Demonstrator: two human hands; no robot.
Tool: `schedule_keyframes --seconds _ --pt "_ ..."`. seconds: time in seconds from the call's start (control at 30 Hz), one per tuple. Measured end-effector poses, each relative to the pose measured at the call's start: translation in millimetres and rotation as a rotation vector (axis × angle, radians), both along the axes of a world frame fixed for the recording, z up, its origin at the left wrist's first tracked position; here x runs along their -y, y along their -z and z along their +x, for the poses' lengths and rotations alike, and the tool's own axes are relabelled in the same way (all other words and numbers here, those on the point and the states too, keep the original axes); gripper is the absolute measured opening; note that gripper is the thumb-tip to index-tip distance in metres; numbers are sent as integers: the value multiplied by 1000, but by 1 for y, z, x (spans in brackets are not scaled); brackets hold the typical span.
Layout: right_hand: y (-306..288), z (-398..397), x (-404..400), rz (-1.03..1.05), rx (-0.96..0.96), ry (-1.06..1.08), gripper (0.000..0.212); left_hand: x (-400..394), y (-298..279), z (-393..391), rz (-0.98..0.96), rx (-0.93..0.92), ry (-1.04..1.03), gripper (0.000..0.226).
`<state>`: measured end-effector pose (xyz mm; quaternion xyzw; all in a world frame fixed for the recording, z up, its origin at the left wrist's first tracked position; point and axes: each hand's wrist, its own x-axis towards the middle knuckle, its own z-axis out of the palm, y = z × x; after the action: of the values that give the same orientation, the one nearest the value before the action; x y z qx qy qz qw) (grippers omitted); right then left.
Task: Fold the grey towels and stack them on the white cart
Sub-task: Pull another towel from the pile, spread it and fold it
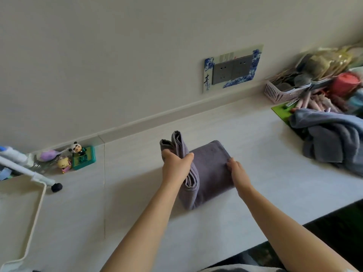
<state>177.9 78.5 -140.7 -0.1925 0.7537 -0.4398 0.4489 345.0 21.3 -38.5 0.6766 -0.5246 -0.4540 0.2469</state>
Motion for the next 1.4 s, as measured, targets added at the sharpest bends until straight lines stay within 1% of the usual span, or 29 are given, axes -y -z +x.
schedule_keyframes --seconds 0.03,0.1,0.17,0.33,0.4,0.47,0.53,0.6,0.63,0.67,0.7,0.73,0.77,0.8,0.83,0.87,0.9,0.93,1.0,1.03,1.07,1.13,1.2,1.27,1.4 --pt "-1 -8 0 8 72 -33 48 1 0 -11 -17 0 6 52" --pt "-6 -22 1 -14 277 -93 56 0 3 -36 -41 5 19 42" --pt "-12 -36 2 -34 406 -147 63 1 11 -63 -59 33 44 37" --pt "-5 -61 5 -9 510 -273 69 8 38 -119 -93 123 48 33" --pt "1 -68 8 -13 530 -281 71 9 51 -132 -78 150 62 33" --pt "6 -76 11 12 506 -274 68 10 68 -141 -29 173 83 33" --pt "9 -83 14 54 408 -302 66 10 80 -149 43 141 90 32" --pt "7 -88 16 67 230 -389 63 14 82 -152 104 16 45 28" --pt "3 -89 17 60 146 -440 58 13 77 -149 115 -53 25 23" --pt "1 -88 19 48 73 -496 51 13 74 -144 82 -99 21 21" --pt "0 -87 20 49 -12 -549 45 10 71 -135 -20 -67 35 23" --pt "1 -85 22 54 -117 -623 43 9 72 -124 -186 57 43 27" --pt "3 -82 22 71 -239 -693 38 6 75 -112 -380 242 40 30" --pt "3 -79 21 74 -363 -734 29 5 84 -100 -534 451 61 33" --pt "7 -75 23 66 -447 -748 20 5 93 -90 -582 622 100 38" --pt "9 -72 21 62 -487 -726 16 6 99 -86 -548 723 166 45" --pt "12 -68 21 69 -521 -708 22 7 107 -83 -473 790 242 53" --pt "14 -62 21 83 -592 -692 32 8 113 -81 -410 839 304 58" --pt "21 -53 21 35 -846 -624 50 9 119 -83 -340 914 383 63" --pt "24 -51 22 -20 -917 -611 55 9 122 -84 -333 937 403 64" --pt "25 -52 22 -77 -952 -617 59 9 124 -85 -335 953 414 64" --pt "34 -55 24 -131 -1004 -714 58 9 129 -85 -341 968 412 63" --pt "37 -59 23 -90 -983 -782 54 8 133 -84 -362 986 405 62" --pt "43 -60 23 -40 -938 -840 60 8 137 -84 -382 976 394 61" --pt "49 -58 26 -40 -934 -849 64 9 141 -80 -423 946 418 59"
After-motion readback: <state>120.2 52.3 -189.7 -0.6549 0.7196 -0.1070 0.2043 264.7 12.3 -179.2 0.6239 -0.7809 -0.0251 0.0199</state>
